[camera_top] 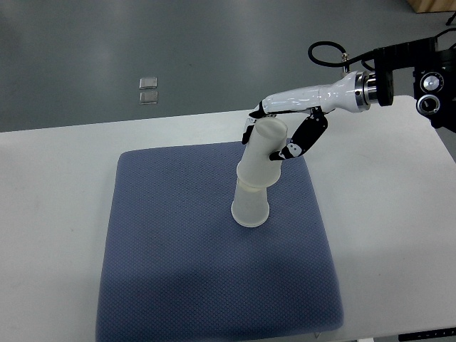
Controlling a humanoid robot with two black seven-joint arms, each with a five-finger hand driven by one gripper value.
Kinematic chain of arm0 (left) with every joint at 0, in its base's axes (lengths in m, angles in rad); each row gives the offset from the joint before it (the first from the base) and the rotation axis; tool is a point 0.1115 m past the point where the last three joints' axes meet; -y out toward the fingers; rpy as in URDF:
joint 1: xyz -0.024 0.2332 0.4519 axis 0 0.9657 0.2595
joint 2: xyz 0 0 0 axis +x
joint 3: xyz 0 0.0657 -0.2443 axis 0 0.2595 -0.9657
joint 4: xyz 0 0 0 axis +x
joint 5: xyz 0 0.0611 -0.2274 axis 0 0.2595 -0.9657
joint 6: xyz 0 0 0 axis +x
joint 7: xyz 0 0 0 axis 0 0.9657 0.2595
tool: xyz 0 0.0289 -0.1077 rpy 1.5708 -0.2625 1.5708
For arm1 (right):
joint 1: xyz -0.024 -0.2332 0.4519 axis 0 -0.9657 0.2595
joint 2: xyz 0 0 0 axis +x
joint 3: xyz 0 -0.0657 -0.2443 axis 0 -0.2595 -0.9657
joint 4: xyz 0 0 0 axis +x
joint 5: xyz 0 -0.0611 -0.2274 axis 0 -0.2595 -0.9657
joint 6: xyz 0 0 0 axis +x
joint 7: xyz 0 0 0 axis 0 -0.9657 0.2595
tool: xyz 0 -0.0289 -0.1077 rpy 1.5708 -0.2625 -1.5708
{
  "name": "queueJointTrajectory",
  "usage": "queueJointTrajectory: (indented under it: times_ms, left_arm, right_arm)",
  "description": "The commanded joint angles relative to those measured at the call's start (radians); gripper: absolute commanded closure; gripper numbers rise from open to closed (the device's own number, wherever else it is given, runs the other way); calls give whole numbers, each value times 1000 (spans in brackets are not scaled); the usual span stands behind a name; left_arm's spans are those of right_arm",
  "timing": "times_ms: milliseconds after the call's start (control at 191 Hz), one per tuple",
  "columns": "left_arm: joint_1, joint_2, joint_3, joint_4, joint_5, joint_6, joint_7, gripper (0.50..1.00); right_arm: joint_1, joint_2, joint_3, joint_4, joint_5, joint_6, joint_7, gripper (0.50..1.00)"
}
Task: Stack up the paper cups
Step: 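Lower the held cup onto the upside-down cup on the pad, then open the right hand fingers to release the stacked cup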
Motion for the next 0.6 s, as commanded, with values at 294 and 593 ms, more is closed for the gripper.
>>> queueJointTrajectory:
  times_ms: [294,593]
  left_arm:
    - [0,0,0,0,0,0,0,500]
    - [0,0,0,0,0,0,0,500]
  right_arm:
    - [-10,68,-7,-1,-7,0,-22,869]
    - [-33,69,-7,-10,-24,-3,-32,861]
